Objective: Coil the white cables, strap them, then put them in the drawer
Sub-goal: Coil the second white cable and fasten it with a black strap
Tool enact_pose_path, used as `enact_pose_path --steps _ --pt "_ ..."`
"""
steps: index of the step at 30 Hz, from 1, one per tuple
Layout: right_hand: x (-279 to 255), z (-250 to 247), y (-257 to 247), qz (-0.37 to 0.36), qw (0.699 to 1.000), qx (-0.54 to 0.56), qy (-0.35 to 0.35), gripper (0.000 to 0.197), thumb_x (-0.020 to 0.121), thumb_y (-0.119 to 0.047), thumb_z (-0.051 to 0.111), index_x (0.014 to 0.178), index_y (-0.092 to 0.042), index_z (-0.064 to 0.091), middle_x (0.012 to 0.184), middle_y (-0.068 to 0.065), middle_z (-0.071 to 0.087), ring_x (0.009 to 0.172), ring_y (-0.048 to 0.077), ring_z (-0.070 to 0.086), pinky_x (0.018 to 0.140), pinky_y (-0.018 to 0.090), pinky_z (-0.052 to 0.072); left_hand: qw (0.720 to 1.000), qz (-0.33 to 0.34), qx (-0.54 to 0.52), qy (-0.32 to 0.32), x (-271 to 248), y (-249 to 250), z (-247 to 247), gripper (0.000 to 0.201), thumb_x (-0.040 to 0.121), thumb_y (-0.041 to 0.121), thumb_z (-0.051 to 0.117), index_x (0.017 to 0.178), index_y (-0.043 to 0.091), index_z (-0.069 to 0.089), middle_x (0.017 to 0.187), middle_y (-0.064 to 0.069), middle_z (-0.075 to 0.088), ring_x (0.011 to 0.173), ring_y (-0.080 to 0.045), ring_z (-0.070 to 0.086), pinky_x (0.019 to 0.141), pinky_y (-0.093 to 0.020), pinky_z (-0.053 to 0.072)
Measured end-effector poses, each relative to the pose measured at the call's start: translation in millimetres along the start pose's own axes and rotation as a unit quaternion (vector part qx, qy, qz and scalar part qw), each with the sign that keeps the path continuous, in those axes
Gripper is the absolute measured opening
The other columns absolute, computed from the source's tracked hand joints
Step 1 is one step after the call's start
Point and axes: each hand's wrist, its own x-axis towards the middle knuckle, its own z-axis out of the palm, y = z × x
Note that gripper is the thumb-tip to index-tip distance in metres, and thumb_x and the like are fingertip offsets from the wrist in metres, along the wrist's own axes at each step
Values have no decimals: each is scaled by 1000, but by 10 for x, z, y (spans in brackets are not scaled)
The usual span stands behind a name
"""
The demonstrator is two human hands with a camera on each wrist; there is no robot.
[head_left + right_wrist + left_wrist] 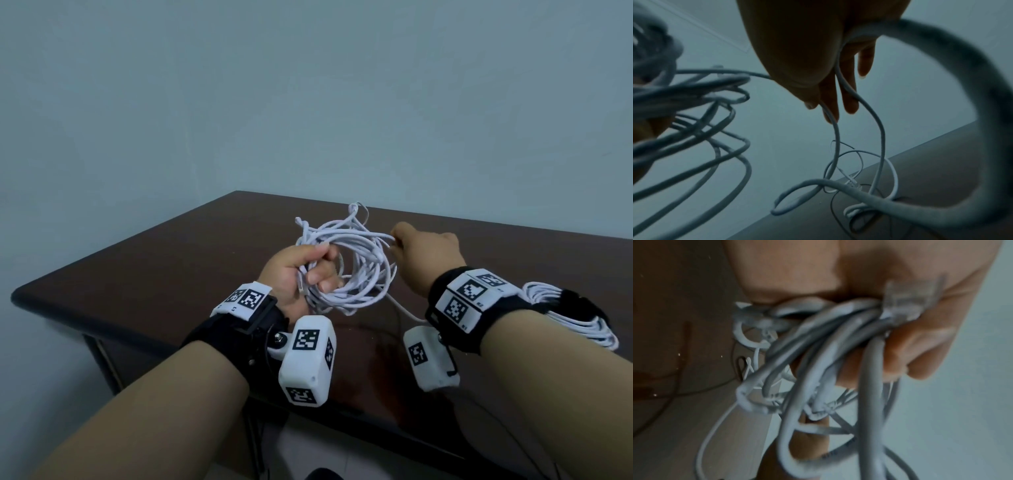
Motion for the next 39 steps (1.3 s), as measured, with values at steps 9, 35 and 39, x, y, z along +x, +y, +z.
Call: enact_pose_path --steps 9,35,39 --pt "-97 99 -70 -3 987 -63 -148 23 87 -48 52 91 -25 56 87 -5 60 94 21 58 91 40 33 974 125 -141 123 44 115 186 9 75 15 52 67 10 51 39 5 42 31 -8 43 40 -13 37" --pt "-176 261 -865 -16 951 137 -276 43 86 -28 57 117 -3 38 110 15 57 99 30 56 75 35 41 959 181 -110 190 101 216 293 61 97 23 44 37 16 51 41 3 48 41 -13 55 50 -23 52" --pt "-188 344 -848 -9 945 210 -251 36 88 -30 56 111 -10 35 98 8 53 86 24 51 73 31 38 959 177 -86 204 91 242 239 59 97 23 46 39 15 51 42 2 48 42 -14 55 49 -24 52"
